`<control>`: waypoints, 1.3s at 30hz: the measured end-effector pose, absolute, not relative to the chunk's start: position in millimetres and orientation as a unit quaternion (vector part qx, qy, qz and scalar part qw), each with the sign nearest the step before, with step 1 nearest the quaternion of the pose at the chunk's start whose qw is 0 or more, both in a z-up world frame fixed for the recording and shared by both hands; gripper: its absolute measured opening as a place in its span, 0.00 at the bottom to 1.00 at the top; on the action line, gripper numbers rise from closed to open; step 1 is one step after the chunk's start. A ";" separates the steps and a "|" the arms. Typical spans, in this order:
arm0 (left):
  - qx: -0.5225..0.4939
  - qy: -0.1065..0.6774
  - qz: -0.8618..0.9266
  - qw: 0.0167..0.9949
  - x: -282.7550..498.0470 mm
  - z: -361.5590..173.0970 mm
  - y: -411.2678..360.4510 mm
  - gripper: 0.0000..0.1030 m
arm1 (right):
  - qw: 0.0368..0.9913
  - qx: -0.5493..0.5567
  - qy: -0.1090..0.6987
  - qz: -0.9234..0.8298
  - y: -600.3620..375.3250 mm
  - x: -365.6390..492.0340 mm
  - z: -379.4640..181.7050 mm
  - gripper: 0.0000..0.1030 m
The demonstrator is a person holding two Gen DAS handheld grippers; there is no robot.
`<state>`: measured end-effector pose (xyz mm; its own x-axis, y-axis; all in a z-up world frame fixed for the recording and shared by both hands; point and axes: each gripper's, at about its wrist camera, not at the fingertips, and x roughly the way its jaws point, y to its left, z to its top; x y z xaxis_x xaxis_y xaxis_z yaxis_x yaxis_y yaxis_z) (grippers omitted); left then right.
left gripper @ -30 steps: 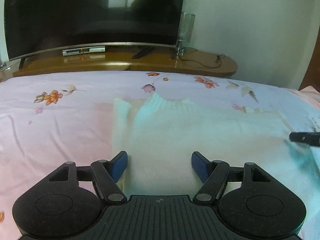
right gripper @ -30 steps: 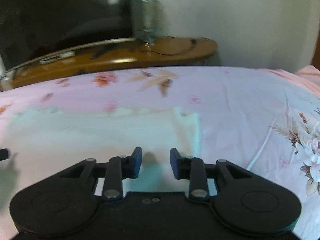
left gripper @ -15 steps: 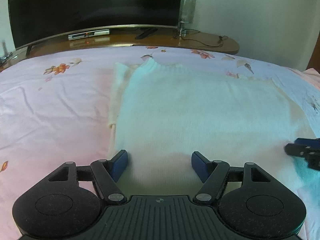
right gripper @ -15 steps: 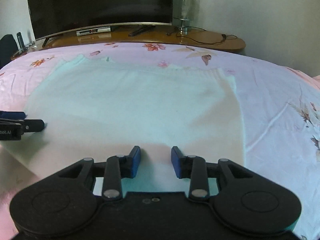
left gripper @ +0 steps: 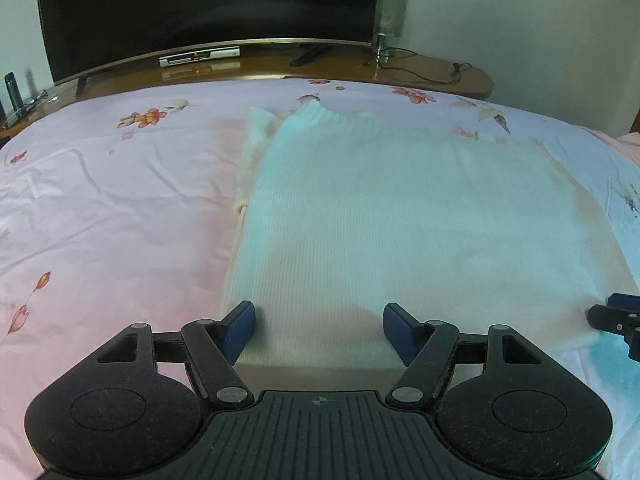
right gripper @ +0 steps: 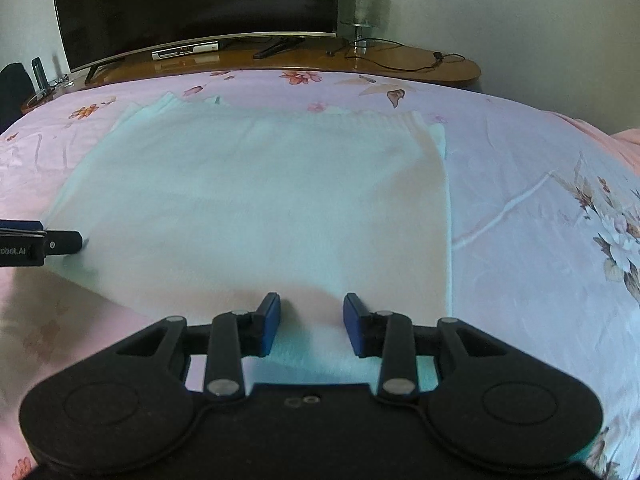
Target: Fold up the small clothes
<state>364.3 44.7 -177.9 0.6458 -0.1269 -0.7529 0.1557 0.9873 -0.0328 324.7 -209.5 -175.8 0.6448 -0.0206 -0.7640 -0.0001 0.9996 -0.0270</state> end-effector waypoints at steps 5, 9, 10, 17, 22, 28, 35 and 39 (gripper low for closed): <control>-0.001 0.414 -0.078 0.907 352.3 -171.1 48.1 0.69 | 0.913 0.002 0.408 0.001 -210.4 311.0 -164.6 0.36; -0.032 0.418 -0.085 0.904 341.2 -167.8 54.0 0.69 | 0.919 0.002 0.395 0.009 -208.0 302.7 -156.7 0.38; -0.039 0.415 -0.086 0.905 338.4 -166.8 55.3 0.68 | 0.920 0.003 0.393 0.009 -208.0 301.7 -155.3 0.38; -0.029 0.392 -0.076 0.917 351.9 -171.4 53.6 0.68 | 0.917 0.002 0.399 -0.007 -211.3 307.9 -163.5 0.38; -0.008 0.404 -0.076 0.912 354.7 -191.0 63.6 0.68 | 0.913 0.018 0.406 -0.032 -224.3 302.8 -172.9 0.38; -0.027 0.392 -0.086 0.915 349.5 -177.8 67.0 0.68 | 0.915 0.037 0.400 -0.034 -227.0 299.5 -170.6 0.39; -0.039 0.407 -0.098 0.907 371.4 -186.2 52.4 0.68 | 0.915 0.044 0.401 -0.024 -208.5 318.1 -173.9 0.39; -0.007 0.411 -0.104 0.906 368.0 -190.2 45.9 0.68 | 0.909 0.024 0.416 -0.020 -197.9 324.8 -182.4 0.39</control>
